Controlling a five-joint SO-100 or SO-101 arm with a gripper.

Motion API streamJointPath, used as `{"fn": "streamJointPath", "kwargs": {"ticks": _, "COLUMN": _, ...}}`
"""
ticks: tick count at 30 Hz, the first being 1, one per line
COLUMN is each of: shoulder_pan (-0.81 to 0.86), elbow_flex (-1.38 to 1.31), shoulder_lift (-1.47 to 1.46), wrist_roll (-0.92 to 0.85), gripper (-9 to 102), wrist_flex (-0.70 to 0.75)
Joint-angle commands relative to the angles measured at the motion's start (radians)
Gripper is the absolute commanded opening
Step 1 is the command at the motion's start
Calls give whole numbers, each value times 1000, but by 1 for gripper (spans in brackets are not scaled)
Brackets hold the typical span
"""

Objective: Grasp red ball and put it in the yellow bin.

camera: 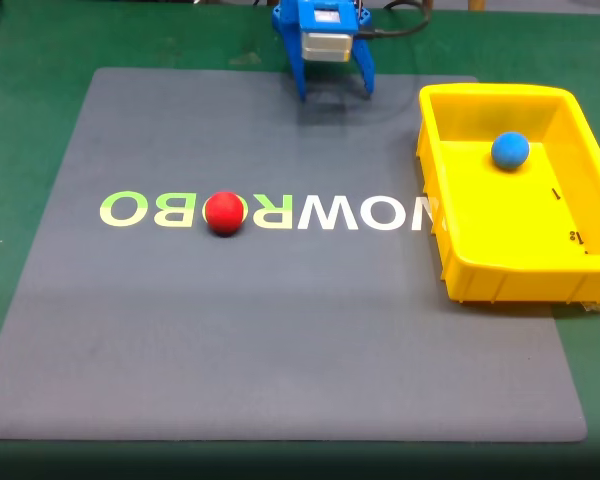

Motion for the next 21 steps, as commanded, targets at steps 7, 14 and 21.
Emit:
{"fn": "streamJointPath", "kwargs": {"ticks": 7, "shoulder_pan": 133, "elbow_flex": -354, "shoulder_lift": -463, "wrist_roll": -15, "gripper": 38, "wrist_flex": -417}}
{"fn": "streamJointPath", "kwargs": {"ticks": 14, "shoulder_pan": 212, "elbow_flex": -810, "shoulder_lift": -1029, "wrist_roll": -28, "gripper": 37, "wrist_flex": -534}}
{"fn": "streamJointPath", "kwargs": {"ticks": 21, "shoulder_pan": 249, "elbow_flex": -1017, "shoulder_lift": -1374, "wrist_roll": -35, "gripper": 36, "wrist_flex": -634}}
